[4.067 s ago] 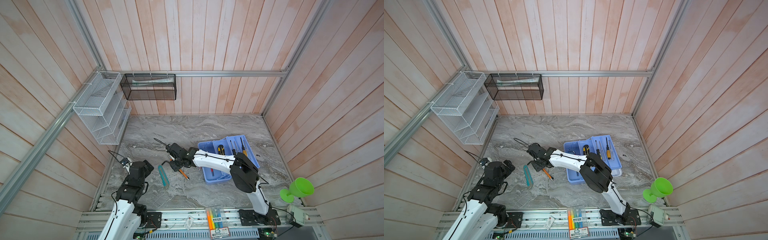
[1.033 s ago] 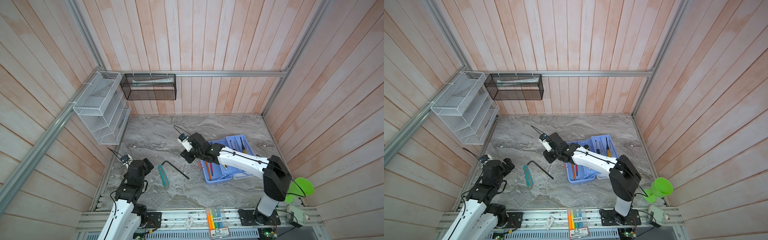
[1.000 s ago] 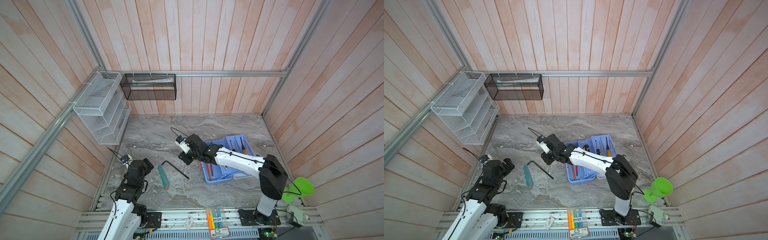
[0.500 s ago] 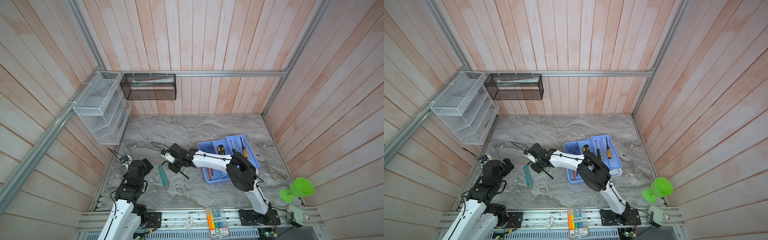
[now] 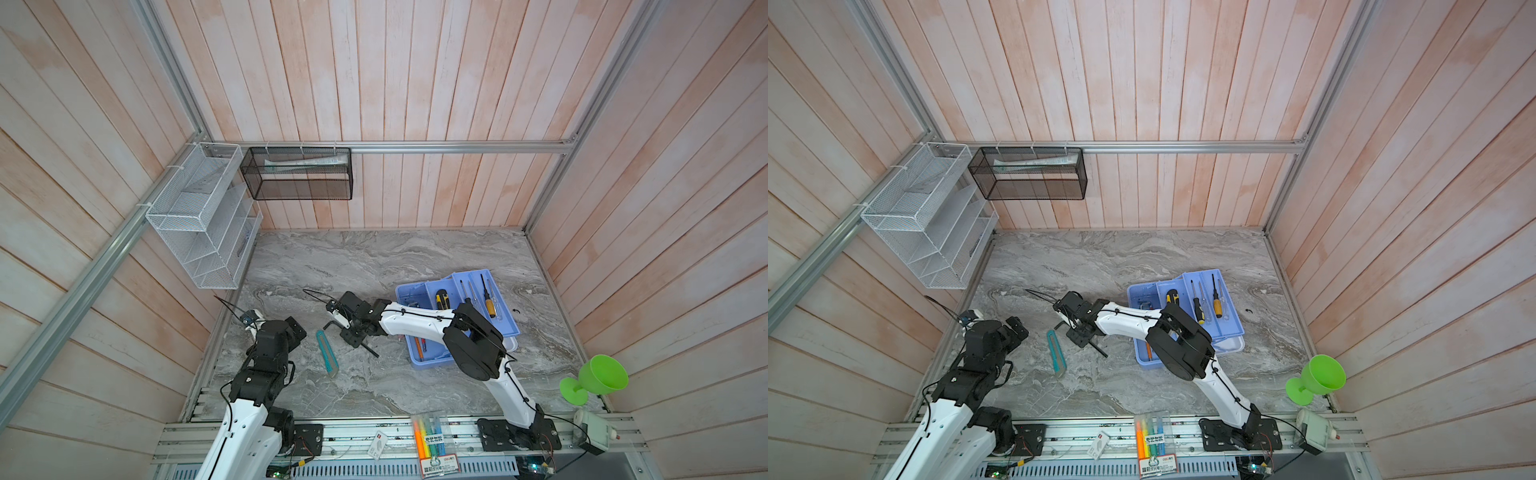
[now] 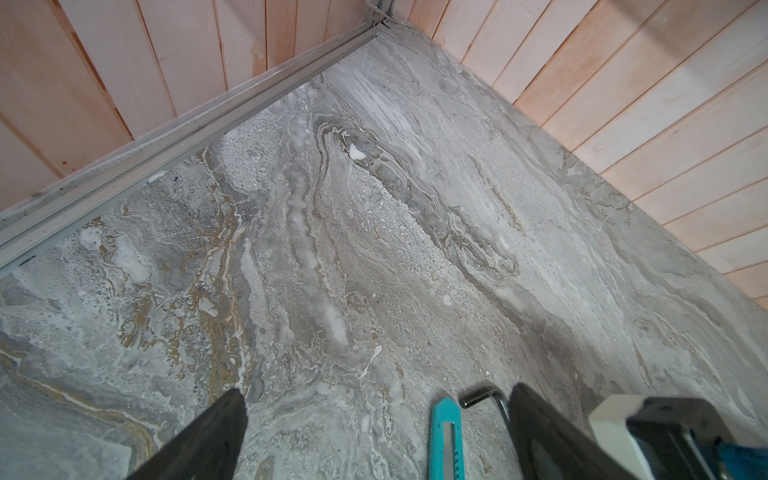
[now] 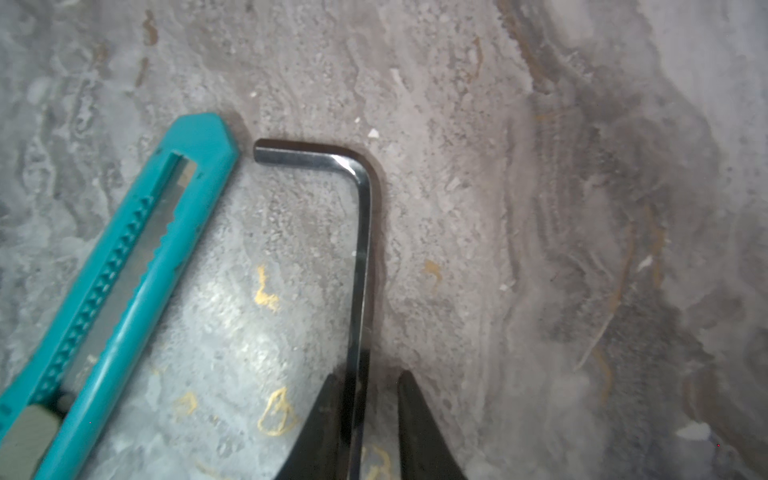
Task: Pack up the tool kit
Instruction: 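Carry the black hex key into the tray's hex key compartment and release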
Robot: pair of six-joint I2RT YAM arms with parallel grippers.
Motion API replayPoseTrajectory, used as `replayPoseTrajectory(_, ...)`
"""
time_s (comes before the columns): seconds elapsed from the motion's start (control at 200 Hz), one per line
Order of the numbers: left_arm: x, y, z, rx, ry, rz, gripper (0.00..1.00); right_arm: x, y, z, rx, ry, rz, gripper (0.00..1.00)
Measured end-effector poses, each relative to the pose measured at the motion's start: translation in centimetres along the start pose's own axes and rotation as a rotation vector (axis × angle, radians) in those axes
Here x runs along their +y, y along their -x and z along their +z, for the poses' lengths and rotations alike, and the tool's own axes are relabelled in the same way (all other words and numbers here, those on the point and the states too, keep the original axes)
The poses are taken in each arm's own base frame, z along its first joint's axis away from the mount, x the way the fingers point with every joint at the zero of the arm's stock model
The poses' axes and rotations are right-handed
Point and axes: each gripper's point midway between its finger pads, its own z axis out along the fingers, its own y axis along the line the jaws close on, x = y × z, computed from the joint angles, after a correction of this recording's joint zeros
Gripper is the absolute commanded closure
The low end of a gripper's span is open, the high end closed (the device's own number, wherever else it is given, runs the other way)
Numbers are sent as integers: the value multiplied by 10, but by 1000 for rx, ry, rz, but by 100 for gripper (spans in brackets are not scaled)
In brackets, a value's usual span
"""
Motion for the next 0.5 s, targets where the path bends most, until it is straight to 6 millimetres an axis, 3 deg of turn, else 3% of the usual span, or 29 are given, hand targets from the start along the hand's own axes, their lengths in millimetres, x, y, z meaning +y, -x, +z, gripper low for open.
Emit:
replayPoseTrajectory(0.42, 0, 0, 0, 0, 1, 0, 0, -20, 3, 1, 0, -123, 95, 100)
replayPoseTrajectory(0.5, 0, 0, 0, 0, 0, 1, 0, -22, 2, -1, -3, -129, 112, 100)
